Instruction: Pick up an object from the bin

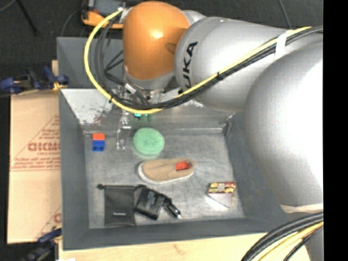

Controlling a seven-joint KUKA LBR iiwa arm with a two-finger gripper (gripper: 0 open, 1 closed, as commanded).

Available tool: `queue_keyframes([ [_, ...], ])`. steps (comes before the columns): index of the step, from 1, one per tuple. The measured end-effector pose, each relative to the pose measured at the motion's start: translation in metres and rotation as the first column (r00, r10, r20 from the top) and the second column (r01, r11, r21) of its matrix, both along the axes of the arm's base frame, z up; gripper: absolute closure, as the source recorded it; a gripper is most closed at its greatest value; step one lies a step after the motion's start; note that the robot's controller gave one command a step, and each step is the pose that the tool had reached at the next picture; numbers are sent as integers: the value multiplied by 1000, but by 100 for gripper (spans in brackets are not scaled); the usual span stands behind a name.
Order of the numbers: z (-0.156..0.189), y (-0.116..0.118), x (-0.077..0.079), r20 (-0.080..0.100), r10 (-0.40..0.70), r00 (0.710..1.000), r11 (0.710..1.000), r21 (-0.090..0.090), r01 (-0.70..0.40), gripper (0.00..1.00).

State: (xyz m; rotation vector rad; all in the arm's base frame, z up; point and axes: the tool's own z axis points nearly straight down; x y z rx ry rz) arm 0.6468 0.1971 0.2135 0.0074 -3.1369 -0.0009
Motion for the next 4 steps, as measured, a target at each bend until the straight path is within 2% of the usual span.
queue_keyframes([
  [1,6,-1,2,8,-3,1000,1000,2,3,0],
  [2,-41,-1,3,16,4,1000,1000,4,-4,0],
  [3,-75,5,-4,4,226,974,974,-1,-226,0],
  [4,-74,18,0,12,275,961,962,1,-275,0],
])
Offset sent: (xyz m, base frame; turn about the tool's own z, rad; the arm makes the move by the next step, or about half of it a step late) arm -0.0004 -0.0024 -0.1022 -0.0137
